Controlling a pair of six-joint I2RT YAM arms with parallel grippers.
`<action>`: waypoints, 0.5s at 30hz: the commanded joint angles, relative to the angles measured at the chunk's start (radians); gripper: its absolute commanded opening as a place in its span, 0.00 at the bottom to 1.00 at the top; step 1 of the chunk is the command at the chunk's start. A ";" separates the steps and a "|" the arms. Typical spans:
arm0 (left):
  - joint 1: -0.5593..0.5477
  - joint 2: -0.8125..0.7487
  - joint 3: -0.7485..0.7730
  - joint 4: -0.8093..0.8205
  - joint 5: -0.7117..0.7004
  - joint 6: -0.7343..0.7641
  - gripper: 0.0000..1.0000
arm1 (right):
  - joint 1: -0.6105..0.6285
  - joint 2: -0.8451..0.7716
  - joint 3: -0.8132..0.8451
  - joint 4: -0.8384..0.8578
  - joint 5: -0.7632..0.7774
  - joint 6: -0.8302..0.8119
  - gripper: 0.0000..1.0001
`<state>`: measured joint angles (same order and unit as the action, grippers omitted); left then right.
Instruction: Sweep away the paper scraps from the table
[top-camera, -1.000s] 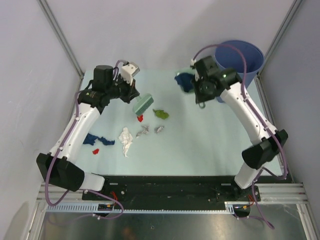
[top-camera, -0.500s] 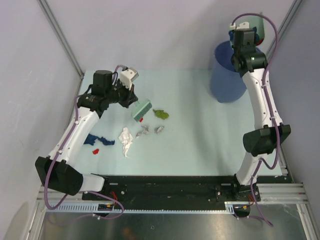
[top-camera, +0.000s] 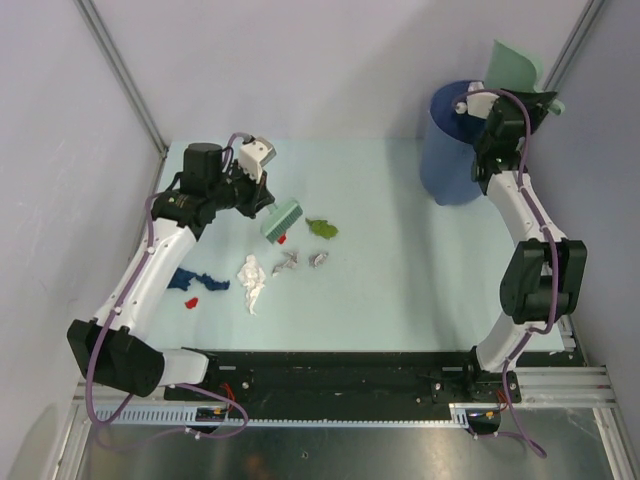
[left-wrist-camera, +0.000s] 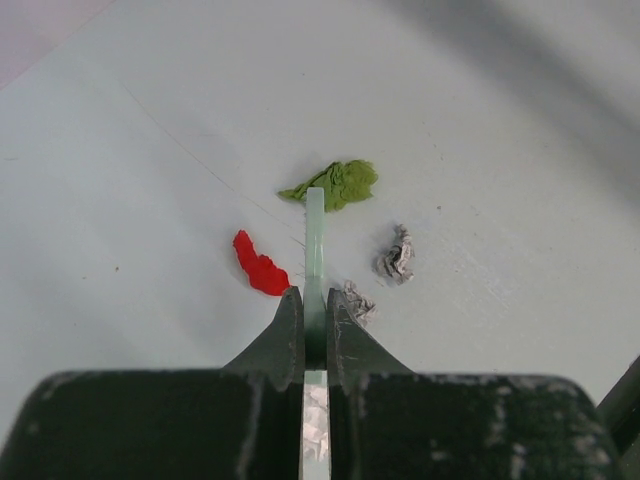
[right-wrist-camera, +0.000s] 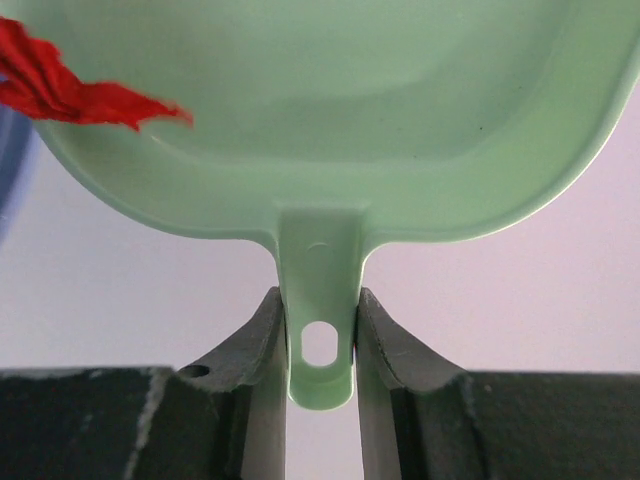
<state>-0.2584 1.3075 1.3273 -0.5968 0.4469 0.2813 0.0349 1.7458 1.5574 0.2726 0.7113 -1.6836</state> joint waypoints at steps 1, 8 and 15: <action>0.008 -0.024 0.001 0.023 0.021 0.033 0.00 | -0.009 -0.103 -0.078 0.264 -0.087 -0.292 0.00; 0.011 -0.027 0.003 0.022 0.029 0.032 0.00 | -0.026 -0.131 -0.120 0.283 -0.108 -0.308 0.00; 0.018 -0.031 0.015 0.023 0.045 0.018 0.00 | 0.036 -0.172 0.091 -0.004 0.011 0.164 0.00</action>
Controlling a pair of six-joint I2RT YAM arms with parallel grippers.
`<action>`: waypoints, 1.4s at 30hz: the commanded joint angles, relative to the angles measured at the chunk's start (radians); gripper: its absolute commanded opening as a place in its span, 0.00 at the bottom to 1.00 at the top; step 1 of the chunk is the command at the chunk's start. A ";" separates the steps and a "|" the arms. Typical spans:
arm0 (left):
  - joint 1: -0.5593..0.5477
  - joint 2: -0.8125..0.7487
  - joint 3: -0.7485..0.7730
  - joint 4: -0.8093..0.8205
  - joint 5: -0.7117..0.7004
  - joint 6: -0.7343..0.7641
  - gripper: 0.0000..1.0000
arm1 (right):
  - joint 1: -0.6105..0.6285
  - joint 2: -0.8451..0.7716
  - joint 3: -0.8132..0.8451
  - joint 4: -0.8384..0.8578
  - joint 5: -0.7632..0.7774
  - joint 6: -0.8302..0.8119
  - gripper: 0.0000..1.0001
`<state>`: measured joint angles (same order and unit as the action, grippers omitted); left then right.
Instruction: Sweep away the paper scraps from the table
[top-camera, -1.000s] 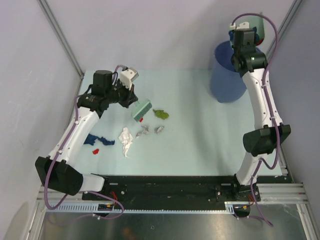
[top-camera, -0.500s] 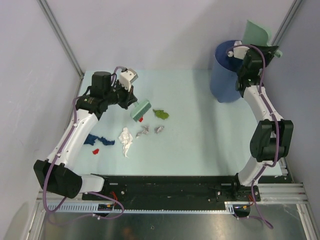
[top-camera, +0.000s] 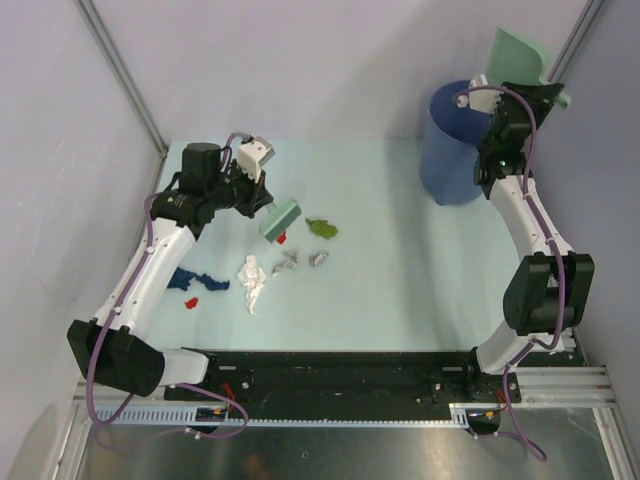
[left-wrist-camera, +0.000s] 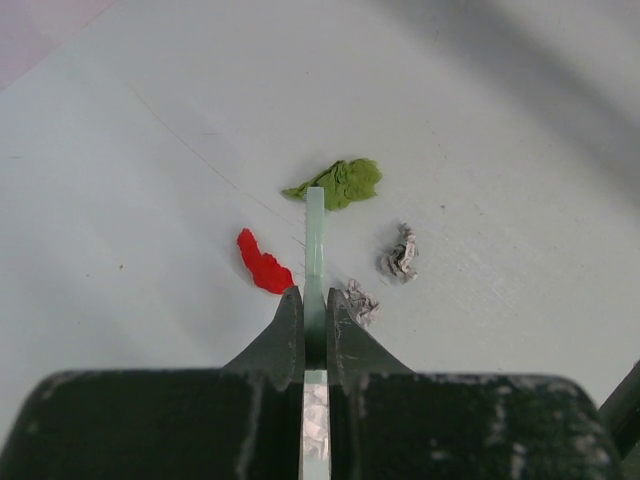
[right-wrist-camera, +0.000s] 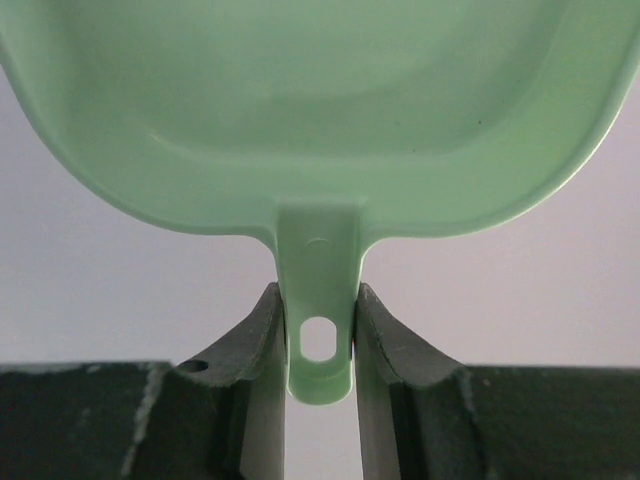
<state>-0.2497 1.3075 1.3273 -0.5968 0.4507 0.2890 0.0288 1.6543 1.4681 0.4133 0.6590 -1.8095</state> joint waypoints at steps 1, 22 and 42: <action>0.009 -0.031 0.021 0.022 0.043 0.004 0.00 | 0.052 -0.093 0.205 -0.234 0.068 0.455 0.00; 0.009 0.147 0.124 0.045 -0.044 -0.085 0.00 | 0.508 -0.157 0.019 -1.435 -0.648 1.805 0.00; -0.039 0.476 0.332 0.109 -0.121 -0.140 0.00 | 0.599 0.309 0.061 -1.573 -0.575 1.739 0.00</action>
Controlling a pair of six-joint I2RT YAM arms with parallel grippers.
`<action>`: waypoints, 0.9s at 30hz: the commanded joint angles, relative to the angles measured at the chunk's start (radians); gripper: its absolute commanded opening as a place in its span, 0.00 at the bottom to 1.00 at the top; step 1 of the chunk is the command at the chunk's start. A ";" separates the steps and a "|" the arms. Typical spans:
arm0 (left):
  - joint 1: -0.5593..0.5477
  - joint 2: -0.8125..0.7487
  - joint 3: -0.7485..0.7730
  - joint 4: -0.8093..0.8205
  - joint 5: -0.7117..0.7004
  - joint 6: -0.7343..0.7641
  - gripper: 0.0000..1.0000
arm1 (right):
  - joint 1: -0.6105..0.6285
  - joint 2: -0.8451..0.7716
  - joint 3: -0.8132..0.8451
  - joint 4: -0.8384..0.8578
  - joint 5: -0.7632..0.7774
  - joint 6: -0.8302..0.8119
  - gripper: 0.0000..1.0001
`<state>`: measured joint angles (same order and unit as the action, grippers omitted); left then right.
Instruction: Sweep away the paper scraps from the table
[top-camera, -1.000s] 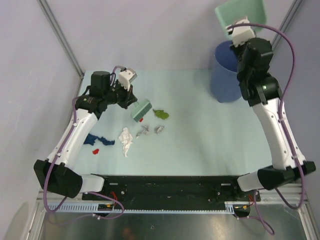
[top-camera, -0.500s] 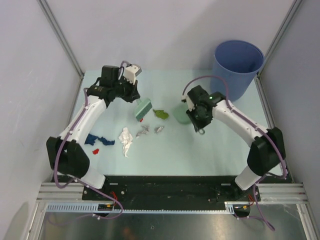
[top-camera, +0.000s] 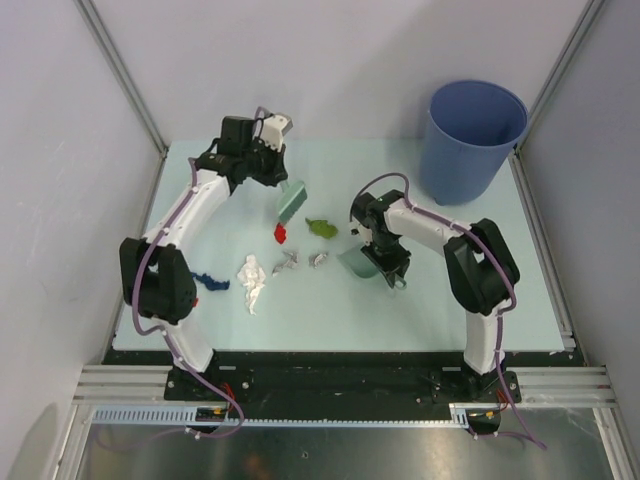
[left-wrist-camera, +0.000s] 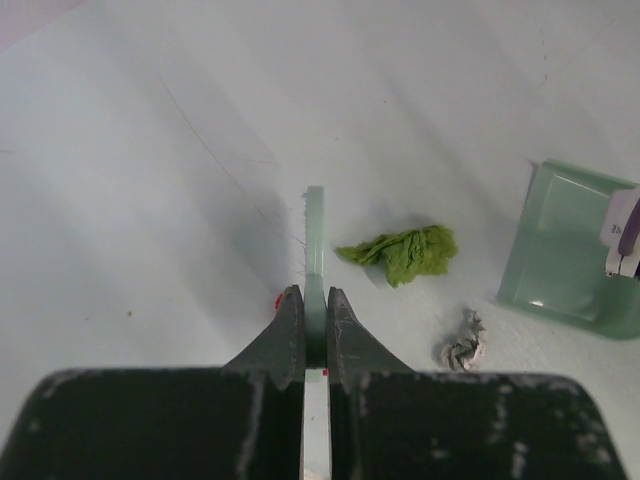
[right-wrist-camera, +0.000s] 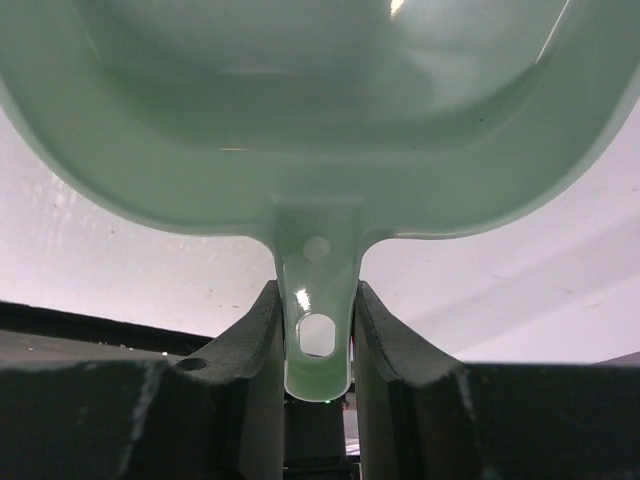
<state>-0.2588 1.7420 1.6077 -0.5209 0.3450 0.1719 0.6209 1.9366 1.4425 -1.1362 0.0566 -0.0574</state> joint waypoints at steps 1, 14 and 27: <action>-0.042 0.060 0.055 0.032 -0.015 -0.022 0.00 | 0.010 0.035 0.111 -0.023 0.026 -0.015 0.00; -0.161 0.022 -0.008 0.032 0.319 0.012 0.00 | 0.036 0.093 0.157 0.085 -0.075 -0.048 0.00; -0.146 -0.180 -0.003 0.032 -0.011 0.070 0.00 | 0.023 -0.136 0.010 0.107 -0.058 -0.004 0.00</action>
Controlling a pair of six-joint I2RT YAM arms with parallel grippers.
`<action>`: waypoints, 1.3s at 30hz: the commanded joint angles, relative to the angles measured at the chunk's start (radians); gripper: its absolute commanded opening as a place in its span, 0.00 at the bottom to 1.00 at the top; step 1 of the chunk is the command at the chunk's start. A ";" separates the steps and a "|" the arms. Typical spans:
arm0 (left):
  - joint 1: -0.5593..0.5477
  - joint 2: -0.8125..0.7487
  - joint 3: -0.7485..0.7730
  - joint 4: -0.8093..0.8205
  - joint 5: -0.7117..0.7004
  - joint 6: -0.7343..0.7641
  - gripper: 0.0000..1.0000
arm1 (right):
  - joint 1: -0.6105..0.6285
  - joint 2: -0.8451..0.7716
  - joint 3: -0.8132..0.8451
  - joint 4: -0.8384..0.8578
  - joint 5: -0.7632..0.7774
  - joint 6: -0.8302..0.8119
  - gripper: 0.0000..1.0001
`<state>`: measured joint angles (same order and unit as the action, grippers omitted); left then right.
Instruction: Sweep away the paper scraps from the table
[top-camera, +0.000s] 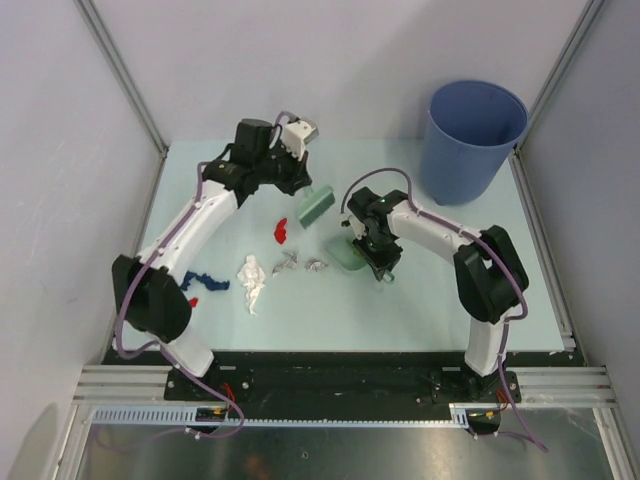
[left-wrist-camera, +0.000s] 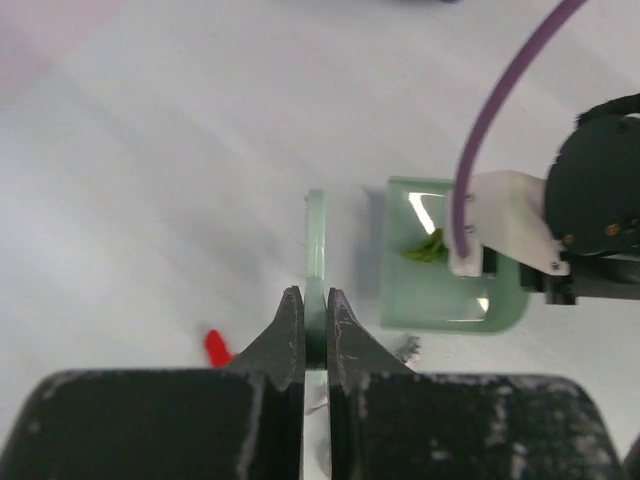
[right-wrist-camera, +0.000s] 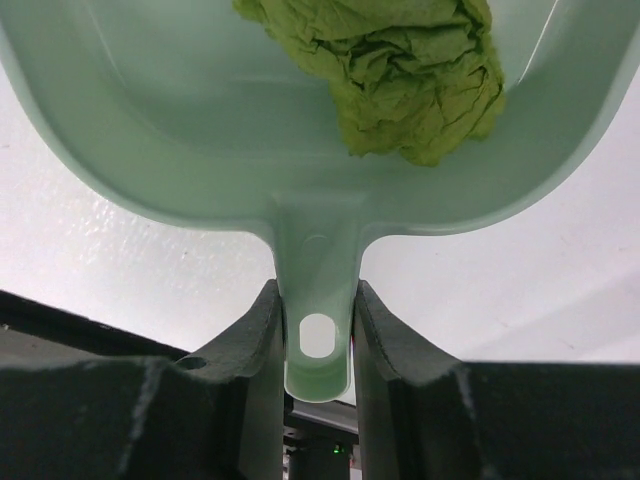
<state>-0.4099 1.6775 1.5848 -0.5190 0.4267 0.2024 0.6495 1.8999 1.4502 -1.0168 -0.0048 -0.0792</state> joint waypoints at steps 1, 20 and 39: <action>0.005 -0.130 0.021 0.030 -0.110 0.052 0.00 | -0.005 -0.116 0.004 -0.019 0.034 0.021 0.00; 0.102 -0.412 -0.244 0.030 -0.172 0.138 0.00 | -0.298 -0.107 0.841 -0.347 0.347 -0.070 0.00; 0.135 -0.461 -0.333 0.019 -0.174 0.158 0.00 | -0.603 -0.185 0.243 1.152 0.996 -1.366 0.00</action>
<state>-0.2890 1.2480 1.2594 -0.5270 0.2535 0.3252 0.0532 1.8084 1.9442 -0.4858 0.8356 -0.9127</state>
